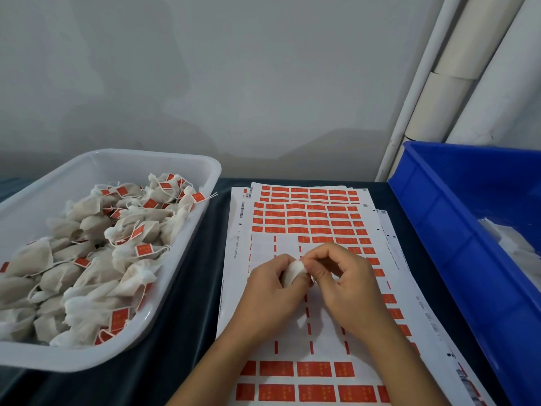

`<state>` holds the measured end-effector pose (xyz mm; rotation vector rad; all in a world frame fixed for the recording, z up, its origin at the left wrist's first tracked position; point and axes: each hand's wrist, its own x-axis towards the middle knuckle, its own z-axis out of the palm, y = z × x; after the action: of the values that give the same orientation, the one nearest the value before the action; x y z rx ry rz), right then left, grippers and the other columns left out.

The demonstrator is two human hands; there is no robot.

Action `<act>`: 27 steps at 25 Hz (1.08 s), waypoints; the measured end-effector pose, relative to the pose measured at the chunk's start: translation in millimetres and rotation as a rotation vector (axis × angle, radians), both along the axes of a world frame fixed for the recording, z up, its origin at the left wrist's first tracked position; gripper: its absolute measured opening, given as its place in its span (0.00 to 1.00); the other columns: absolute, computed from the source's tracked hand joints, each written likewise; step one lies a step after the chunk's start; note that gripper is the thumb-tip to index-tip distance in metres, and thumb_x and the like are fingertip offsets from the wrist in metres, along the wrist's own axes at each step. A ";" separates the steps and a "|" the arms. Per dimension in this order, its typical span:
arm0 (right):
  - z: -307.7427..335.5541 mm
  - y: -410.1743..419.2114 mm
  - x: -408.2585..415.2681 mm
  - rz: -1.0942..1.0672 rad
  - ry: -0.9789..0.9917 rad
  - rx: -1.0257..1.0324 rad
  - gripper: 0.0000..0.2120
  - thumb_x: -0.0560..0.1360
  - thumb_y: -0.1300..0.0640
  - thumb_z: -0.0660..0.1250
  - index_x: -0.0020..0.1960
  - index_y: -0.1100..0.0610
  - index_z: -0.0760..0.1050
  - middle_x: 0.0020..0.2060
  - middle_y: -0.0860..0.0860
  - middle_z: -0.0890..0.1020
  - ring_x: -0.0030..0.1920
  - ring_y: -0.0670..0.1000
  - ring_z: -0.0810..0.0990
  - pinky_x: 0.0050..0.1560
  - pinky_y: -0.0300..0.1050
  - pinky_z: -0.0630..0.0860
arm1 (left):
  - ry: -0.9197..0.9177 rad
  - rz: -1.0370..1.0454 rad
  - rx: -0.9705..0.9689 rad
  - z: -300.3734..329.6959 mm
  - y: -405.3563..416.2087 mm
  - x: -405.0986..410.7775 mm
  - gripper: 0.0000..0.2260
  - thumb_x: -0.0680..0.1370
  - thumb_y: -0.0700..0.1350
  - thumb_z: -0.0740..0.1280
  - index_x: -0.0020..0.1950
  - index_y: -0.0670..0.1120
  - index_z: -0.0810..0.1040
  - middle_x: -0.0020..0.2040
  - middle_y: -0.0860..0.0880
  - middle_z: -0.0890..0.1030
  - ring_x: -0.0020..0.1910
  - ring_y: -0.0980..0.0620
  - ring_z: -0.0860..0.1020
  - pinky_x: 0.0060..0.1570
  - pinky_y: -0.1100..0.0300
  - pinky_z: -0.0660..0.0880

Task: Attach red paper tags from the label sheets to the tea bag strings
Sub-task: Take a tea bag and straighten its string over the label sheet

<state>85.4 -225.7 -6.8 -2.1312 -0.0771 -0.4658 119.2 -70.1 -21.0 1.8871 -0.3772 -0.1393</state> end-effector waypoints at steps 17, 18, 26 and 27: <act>4.1 -11.2 1.3 0.087 0.119 0.145 0.07 0.80 0.55 0.71 0.48 0.42 0.83 0.43 0.39 0.85 0.47 0.43 0.83 0.46 0.30 0.78 | -0.029 -0.015 -0.156 9.2 0.2 -4.7 0.04 0.76 0.52 0.69 0.44 0.57 0.83 0.40 0.55 0.84 0.42 0.56 0.81 0.40 0.69 0.77; 2.6 -9.1 1.9 0.079 0.127 0.128 0.07 0.80 0.54 0.70 0.49 0.42 0.83 0.42 0.38 0.84 0.47 0.42 0.83 0.46 0.30 0.78 | -0.012 -0.003 -0.185 9.7 1.2 -3.5 0.04 0.77 0.50 0.70 0.44 0.56 0.83 0.40 0.54 0.84 0.43 0.55 0.82 0.41 0.70 0.77; -5.9 -0.7 3.9 0.035 0.060 -0.064 0.06 0.79 0.53 0.72 0.49 0.41 0.81 0.44 0.34 0.82 0.53 0.37 0.79 0.50 0.23 0.73 | 0.057 0.187 -0.191 5.0 -1.1 1.1 0.05 0.80 0.46 0.70 0.44 0.52 0.83 0.41 0.52 0.85 0.44 0.53 0.83 0.42 0.65 0.81; -6.2 -0.2 4.1 0.033 0.050 -0.074 0.06 0.79 0.53 0.72 0.49 0.41 0.80 0.44 0.33 0.81 0.53 0.36 0.79 0.50 0.23 0.72 | 0.060 0.189 -0.202 5.4 -0.5 1.5 0.06 0.80 0.46 0.71 0.44 0.52 0.84 0.41 0.52 0.85 0.44 0.53 0.83 0.42 0.64 0.81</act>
<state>89.5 -225.9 -13.0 -2.2096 -0.1026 -0.3960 120.7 -70.6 -15.6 1.7046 -0.1639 -0.0297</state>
